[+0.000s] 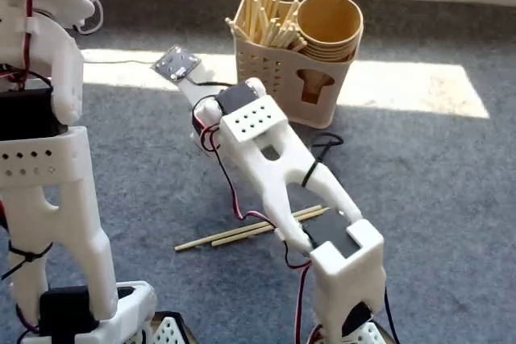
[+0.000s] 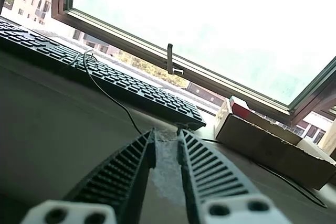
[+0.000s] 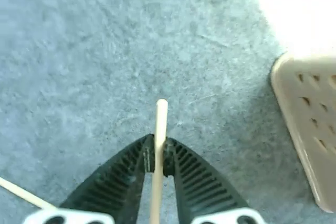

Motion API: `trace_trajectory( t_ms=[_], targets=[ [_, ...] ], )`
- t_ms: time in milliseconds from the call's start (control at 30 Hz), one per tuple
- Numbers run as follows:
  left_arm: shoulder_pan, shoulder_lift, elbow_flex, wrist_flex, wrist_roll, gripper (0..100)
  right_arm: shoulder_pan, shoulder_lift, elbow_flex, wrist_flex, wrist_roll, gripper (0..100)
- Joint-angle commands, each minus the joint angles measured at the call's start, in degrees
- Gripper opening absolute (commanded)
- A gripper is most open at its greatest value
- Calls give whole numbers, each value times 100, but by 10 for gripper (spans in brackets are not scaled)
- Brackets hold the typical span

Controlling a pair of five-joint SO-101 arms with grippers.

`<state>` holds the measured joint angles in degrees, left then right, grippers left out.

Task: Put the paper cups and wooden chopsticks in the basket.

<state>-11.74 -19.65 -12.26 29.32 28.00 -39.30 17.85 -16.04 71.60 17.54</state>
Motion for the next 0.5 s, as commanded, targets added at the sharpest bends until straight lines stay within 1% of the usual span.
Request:
trace_trajectory(
  t_ms=[0, 267, 367, 467],
  targets=[
    [-22, -259, -233, -18, 53, 88, 66, -804, -180, 48, -519, 5],
    [-22, -259, -233, -18, 53, 88, 171, -1789, -180, 48, -1600, 5],
    [-22, -259, -233, -18, 53, 88, 171, -2193, -180, 48, -1881, 5],
    [-22, -259, -233, -9, 53, 88, 180, -2651, -180, 48, -1987, 5]
  ],
)
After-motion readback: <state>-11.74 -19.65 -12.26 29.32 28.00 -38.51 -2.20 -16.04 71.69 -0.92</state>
